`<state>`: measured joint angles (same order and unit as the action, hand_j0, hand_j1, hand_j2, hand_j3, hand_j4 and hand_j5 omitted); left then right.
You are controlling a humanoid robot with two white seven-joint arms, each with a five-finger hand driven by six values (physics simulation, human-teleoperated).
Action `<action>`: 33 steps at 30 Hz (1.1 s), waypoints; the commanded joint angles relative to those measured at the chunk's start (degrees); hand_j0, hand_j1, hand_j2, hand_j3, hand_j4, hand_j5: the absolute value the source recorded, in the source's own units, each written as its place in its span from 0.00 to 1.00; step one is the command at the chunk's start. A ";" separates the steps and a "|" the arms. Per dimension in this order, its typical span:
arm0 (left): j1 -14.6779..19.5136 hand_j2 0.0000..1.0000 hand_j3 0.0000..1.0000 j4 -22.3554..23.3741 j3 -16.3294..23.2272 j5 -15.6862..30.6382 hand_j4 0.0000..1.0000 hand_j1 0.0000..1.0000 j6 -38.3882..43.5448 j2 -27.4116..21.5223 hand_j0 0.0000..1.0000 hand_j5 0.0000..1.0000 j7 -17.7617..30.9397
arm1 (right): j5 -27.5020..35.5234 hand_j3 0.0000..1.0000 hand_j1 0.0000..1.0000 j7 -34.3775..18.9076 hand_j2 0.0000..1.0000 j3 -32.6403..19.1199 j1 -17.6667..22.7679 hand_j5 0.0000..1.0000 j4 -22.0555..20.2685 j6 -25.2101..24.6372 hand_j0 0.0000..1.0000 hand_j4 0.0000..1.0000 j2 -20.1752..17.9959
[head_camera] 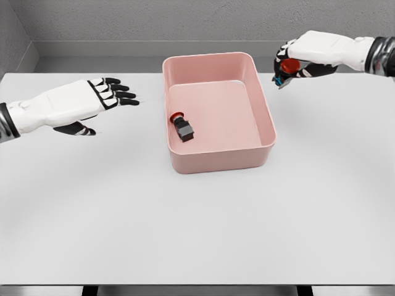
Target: Put the industrial switch in the basket with both arms
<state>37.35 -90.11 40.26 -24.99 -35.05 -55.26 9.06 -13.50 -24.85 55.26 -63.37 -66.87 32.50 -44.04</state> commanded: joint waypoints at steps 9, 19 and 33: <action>0.00 1.00 1.00 -0.24 -0.01 0.38 1.00 1.00 0.05 -0.82 1.00 1.00 0.17 | 3.65 0.43 0.43 -1.60 0.43 -1.56 0.00 0.43 -5.38 -0.33 0.43 0.43 0.10; -0.18 1.00 1.00 -0.24 0.52 0.29 1.00 1.00 0.05 -0.64 1.00 1.00 0.26 | 7.08 0.42 0.42 -2.22 0.42 -1.12 0.35 0.42 -5.82 -0.68 0.42 0.42 3.08; -0.18 1.00 1.00 -0.16 0.52 0.20 1.00 1.00 0.05 -0.55 1.00 1.00 0.26 | 7.44 0.42 0.42 -2.75 0.42 1.78 1.58 0.42 -6.52 -0.86 0.42 0.42 6.86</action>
<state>37.18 -90.27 40.83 -25.14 -35.05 -55.71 9.35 -6.43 -27.61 56.26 -61.61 -73.42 31.82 -37.76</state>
